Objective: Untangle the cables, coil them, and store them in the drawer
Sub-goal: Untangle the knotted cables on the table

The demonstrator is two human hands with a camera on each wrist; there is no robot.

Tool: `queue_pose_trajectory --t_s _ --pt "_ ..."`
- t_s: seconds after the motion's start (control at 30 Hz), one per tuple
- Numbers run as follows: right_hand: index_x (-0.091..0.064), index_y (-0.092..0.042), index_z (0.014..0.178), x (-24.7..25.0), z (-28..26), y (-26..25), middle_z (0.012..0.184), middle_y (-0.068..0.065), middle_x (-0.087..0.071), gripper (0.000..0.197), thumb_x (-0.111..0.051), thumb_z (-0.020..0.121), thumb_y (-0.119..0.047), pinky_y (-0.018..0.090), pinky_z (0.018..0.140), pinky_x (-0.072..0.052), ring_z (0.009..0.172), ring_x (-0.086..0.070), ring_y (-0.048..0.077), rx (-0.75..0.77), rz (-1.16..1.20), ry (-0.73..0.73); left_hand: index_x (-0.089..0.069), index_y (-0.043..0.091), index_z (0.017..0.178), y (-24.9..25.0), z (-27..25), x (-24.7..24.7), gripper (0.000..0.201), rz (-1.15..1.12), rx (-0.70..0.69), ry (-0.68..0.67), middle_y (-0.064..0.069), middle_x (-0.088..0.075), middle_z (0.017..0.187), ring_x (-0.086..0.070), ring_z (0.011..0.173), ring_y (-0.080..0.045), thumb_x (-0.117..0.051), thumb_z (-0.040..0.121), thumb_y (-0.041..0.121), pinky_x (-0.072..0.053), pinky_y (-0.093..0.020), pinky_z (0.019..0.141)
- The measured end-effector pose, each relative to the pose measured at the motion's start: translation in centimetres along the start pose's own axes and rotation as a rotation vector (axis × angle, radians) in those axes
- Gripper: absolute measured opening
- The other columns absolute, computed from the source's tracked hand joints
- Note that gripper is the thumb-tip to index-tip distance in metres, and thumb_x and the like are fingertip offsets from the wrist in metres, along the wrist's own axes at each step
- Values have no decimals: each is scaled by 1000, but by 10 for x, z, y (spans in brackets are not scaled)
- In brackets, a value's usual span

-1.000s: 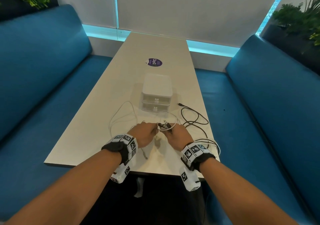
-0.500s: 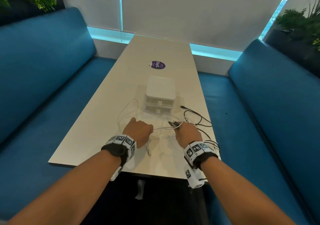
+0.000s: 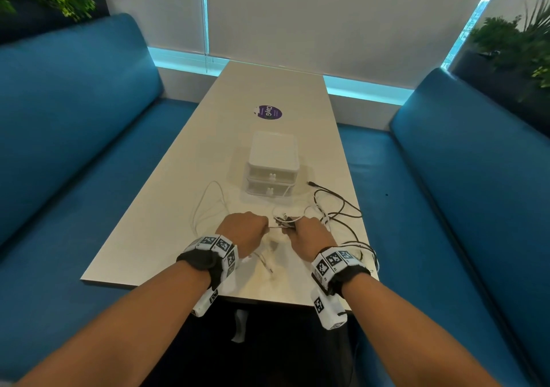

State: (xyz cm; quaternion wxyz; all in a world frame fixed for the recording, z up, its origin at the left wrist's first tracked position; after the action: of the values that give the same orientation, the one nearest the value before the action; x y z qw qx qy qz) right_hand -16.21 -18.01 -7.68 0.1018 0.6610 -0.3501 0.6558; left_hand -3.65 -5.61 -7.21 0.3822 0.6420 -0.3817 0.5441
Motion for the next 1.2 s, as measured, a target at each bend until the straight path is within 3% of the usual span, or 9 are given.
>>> queue_pose_trajectory --t_s 0.23,0.4,0.53,0.63,0.83,0.97,1.1,1.2 --pt "-64 -16 112 4 -3 15 104 10 -67 31 -43 101 -36 35 77 -51 95 -65 31 -129 -94 42 -59 11 108 -21 -5 7 29 82 4 -19 -9 -67 103 -63 89 -30 -35 107 28 -40 -34 69" --pt "-64 -18 106 -1 -9 -2 101 7 -68 27 -44 100 -35 37 77 -52 95 -63 30 -16 -23 82 -53 10 109 2 -3 4 21 96 -70 8 -9 -63 105 -62 89 -32 -35 106 21 -34 -35 70" --pt "-67 -16 100 1 -12 -8 95 8 -70 24 -48 100 -31 32 70 -44 90 -64 29 57 130 78 -50 10 114 16 -2 4 19 1 -120 30 -10 -62 100 -62 84 -31 -36 105 21 -41 -38 67" --pt "-68 -15 100 5 -11 -4 96 9 -71 23 -51 99 -31 34 72 -47 90 -64 30 48 216 67 -49 10 111 15 -1 3 19 -172 -119 -13 -11 -62 99 -60 83 -31 -35 105 22 -48 -42 72" --pt "-66 -22 104 1 -5 -3 96 5 -70 27 -51 98 -44 37 75 -53 89 -64 27 58 110 27 -44 14 98 8 -10 3 5 -238 -71 -56 -6 -53 93 -50 75 -22 -42 99 17 -39 -34 65" --pt "-64 -23 108 0 -5 0 96 6 -68 33 -44 100 -48 38 74 -54 89 -65 29 67 -91 8 -50 16 105 -5 -15 -1 13 -55 -40 -124 -3 -54 104 -54 91 -24 -49 93 14 -43 -35 74" --pt "-63 -15 108 6 -8 24 96 6 -66 34 -39 102 -38 35 73 -53 86 -65 27 -91 -188 37 -55 16 121 -23 -14 -1 24 65 12 -222 -6 -59 118 -59 105 -25 -44 99 18 -43 -32 81" --pt "-65 -16 106 10 -10 36 95 5 -66 33 -40 102 -38 33 72 -52 86 -65 26 -171 -186 41 -55 21 125 -32 -14 0 28 26 14 -204 -4 -59 122 -58 106 -24 -40 102 17 -44 -33 87"
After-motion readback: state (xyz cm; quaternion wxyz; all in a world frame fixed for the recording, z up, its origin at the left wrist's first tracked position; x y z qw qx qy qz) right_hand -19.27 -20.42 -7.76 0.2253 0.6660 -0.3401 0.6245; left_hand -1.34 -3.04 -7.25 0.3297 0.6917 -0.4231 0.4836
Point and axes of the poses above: each hand's wrist, its own z-axis towards the middle knuckle, its own x-axis out of the back of the hand, y = z × x, the point moved 1 cm from there along z, towards the middle knuckle
